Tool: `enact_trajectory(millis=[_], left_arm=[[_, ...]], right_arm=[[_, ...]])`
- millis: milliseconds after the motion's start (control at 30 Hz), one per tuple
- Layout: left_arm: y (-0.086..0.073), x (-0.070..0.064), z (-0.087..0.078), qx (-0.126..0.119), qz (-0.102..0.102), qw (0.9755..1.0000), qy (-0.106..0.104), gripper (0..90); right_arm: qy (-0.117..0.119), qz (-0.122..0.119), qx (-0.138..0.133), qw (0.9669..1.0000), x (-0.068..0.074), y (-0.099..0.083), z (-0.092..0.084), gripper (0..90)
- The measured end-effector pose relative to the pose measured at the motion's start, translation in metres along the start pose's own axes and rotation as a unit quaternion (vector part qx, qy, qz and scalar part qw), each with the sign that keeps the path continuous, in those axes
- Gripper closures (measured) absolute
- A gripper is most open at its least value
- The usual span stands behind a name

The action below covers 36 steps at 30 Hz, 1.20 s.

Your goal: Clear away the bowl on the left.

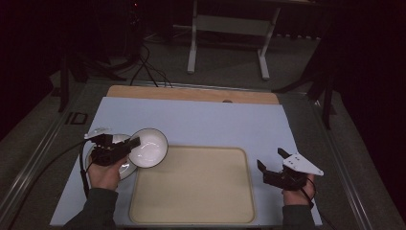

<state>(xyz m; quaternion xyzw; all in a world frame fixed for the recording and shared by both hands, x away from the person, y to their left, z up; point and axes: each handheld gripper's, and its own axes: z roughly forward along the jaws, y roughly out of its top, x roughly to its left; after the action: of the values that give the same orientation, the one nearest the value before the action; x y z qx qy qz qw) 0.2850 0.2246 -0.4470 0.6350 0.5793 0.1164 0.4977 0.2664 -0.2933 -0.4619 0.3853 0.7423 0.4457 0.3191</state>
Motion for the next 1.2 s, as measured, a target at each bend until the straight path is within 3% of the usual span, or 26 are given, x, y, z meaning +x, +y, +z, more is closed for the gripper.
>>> enact_trajectory(millis=[1200], left_arm=[[-0.013,-0.021,0.027,0.039,0.019,0.9989,-0.019,77.2]], right_arm=[[0.0,-0.001,-0.001,1.0,0.0,0.0,0.0,14.4]])
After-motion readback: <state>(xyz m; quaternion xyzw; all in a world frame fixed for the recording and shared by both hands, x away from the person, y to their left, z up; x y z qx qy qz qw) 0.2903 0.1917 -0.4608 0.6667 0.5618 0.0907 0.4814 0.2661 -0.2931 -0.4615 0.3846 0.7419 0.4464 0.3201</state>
